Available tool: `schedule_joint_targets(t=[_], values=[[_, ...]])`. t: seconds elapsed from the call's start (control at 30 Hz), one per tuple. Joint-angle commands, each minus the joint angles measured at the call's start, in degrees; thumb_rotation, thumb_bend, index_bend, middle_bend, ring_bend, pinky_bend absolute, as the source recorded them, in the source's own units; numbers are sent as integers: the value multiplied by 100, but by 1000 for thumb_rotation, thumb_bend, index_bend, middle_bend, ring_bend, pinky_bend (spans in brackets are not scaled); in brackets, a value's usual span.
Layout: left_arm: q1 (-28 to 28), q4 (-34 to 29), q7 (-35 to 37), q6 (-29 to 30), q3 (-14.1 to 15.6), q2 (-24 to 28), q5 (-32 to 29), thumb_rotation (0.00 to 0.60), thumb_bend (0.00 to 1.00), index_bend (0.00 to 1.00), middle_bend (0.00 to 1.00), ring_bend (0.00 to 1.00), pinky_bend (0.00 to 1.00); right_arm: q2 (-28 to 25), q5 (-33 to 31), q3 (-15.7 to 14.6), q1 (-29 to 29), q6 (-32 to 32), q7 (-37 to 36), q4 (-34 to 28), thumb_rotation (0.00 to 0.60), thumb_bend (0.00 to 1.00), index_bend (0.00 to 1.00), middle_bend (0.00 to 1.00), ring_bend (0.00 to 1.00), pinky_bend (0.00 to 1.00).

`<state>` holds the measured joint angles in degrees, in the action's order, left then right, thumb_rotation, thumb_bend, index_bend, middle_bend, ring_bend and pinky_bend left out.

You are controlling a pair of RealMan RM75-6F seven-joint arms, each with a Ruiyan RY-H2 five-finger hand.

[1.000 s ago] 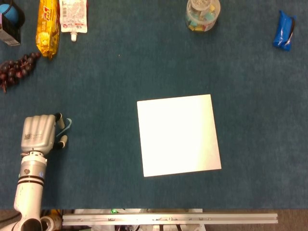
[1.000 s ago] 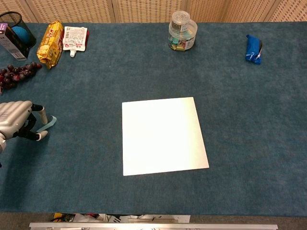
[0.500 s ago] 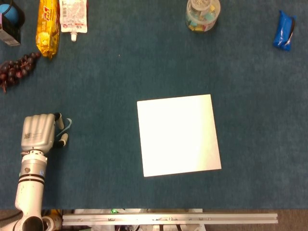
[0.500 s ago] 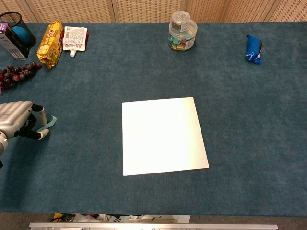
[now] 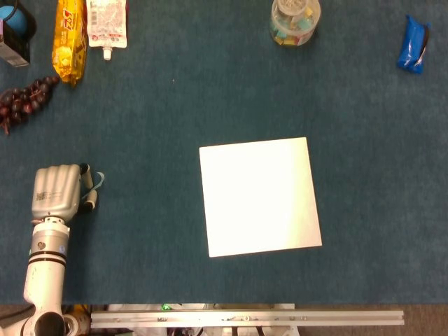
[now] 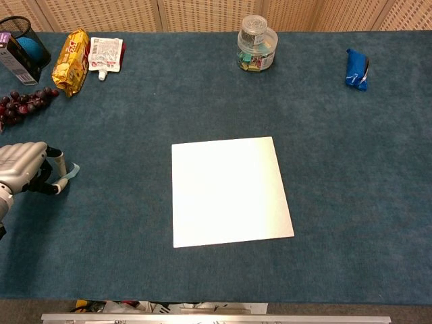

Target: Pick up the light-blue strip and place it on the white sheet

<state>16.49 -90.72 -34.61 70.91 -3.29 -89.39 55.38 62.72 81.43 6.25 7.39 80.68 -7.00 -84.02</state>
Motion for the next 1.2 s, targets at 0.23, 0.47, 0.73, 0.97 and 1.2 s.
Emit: schedule_joint_targets(t=[0.23,0.47,0.73,0.97,1.2], values=[[40,50,6,-40,14,-29,-28,542,358,535,881,1000,1000,-15,-3,5,-22,27,10,-12,600,232,513,594,668,694],[79,94,37,-83,31,-34,-6,575,360,549,889,1000,1000,-32,-6,4,-52,58,22,-35,600,231,513,594,668,694],[103,143,147,-106,42,-39,80,600,382,579,900,1000,1000,-58,-10,8,-84,97,36,-73,600,231,513,594,668,694],[133,105,338,-125,55,24,301,600,382,581,903,1000,1000,-80,-9,18,-114,145,43,-108,600,231,513,594,668,694],[276,-106,462,-144,132,184,911,600,383,579,904,1000,1000,-74,15,27,-107,155,59,-134,600,231,513,594,669,694]])
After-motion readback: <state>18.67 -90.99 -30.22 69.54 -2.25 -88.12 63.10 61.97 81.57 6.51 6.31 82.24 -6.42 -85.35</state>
